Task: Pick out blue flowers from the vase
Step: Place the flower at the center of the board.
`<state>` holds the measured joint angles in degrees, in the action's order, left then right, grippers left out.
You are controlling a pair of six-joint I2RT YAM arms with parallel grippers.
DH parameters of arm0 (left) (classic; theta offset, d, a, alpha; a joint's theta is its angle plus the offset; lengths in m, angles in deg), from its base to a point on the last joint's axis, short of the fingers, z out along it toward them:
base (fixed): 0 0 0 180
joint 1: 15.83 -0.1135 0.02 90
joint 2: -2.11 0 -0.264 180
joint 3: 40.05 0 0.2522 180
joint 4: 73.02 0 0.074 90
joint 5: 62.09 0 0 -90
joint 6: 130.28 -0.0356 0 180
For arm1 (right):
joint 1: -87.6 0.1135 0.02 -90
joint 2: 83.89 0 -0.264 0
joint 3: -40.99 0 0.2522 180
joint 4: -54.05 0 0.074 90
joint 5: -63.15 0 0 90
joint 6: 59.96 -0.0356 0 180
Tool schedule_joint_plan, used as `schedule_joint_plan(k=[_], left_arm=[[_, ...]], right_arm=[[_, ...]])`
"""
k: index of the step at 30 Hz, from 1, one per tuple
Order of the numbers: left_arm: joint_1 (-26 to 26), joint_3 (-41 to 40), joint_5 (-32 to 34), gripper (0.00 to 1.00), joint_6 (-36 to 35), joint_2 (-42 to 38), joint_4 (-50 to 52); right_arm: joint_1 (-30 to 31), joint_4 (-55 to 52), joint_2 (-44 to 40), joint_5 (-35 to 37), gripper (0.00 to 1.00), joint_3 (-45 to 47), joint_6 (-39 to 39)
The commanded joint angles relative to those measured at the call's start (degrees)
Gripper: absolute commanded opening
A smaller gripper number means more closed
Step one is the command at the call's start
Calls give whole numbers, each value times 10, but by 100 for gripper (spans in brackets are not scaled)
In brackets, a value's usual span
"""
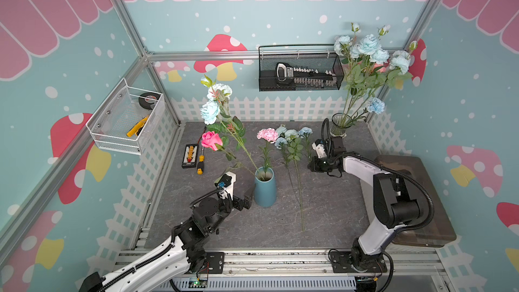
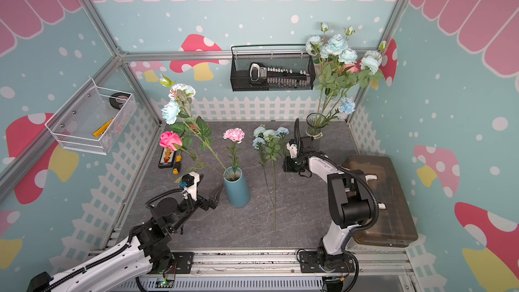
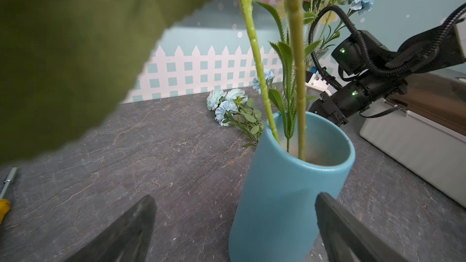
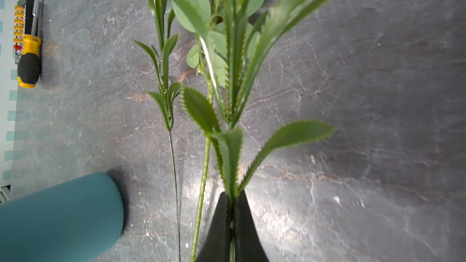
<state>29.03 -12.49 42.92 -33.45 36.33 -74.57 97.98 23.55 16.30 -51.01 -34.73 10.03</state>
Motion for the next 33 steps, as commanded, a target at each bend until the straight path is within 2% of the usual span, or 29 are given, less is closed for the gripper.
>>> schedule_joint_plan(k=[1,14,17,24,29,33], left_arm=[[2,-8,10,98,3,-3,-17],[1,-2,11,97,3,20,-23],[1,-1,11,97,3,23,-24],[2,3,10,97,3,32,-26],[1,3,10,97,3,33,-26],[1,2,9,97,3,33,-26]], right_arm=[[-4,12,10,-4,0,-18,6],[-25,23,82,-1,0,-59,5],[-25,21,114,-10,5,-72,5],[-25,27,114,-7,7,-67,2],[-25,39,104,1,19,-51,-2],[-25,66,63,13,30,-16,-6]])
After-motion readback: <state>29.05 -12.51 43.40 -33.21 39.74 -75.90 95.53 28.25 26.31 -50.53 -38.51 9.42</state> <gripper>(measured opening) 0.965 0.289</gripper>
